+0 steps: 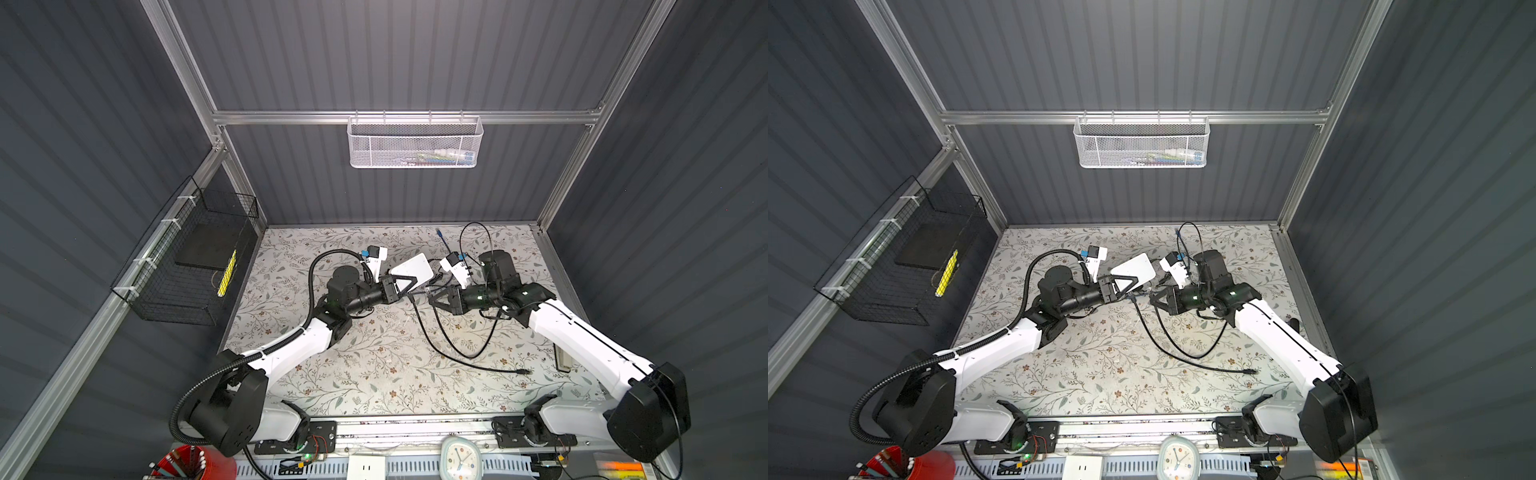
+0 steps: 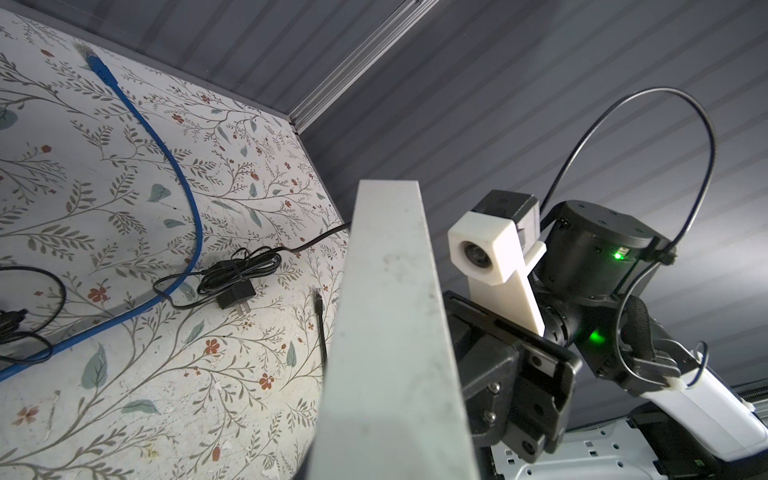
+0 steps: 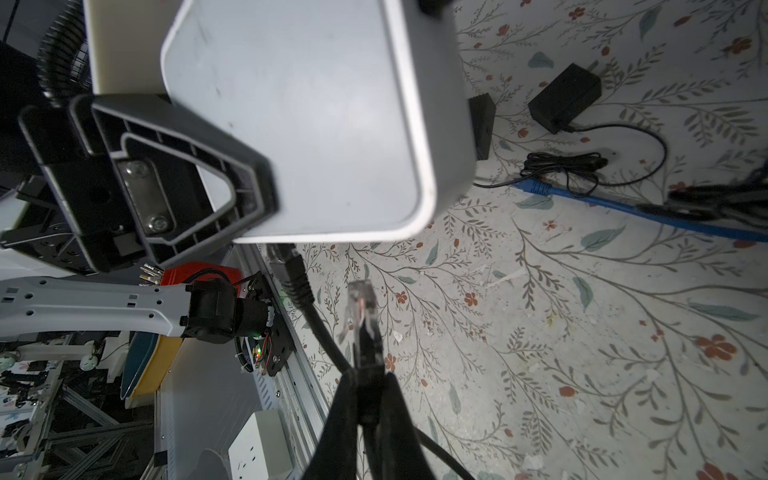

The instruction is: Insert the plug into the switch port

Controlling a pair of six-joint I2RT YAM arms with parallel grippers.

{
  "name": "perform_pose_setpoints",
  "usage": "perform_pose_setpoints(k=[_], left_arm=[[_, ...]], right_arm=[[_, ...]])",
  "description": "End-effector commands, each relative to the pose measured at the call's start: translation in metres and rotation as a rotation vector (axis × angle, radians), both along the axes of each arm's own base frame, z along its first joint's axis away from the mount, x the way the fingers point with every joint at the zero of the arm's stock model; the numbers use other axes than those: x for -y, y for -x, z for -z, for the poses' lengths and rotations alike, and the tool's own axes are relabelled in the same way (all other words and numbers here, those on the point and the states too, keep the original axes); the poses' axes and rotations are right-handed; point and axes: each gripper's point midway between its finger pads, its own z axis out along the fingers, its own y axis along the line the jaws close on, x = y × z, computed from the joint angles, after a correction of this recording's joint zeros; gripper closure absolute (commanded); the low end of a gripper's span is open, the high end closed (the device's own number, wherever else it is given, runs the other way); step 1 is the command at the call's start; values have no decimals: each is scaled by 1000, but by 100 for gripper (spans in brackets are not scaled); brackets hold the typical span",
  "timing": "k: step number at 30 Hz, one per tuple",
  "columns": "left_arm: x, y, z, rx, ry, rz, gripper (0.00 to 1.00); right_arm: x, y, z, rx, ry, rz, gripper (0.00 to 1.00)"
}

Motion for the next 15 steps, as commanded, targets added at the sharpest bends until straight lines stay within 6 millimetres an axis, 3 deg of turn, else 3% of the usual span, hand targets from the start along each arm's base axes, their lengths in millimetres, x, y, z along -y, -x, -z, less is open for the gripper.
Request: perform_pose_setpoints(k=[1,15], left_arm=[[6,2,-34,75,64,31,100],[14,4,-31,49,70,66,100]], right_arm=[[-2,-2,-9,22,-36,-9,100],[-6,-2,-21,32,-81,-30,100]])
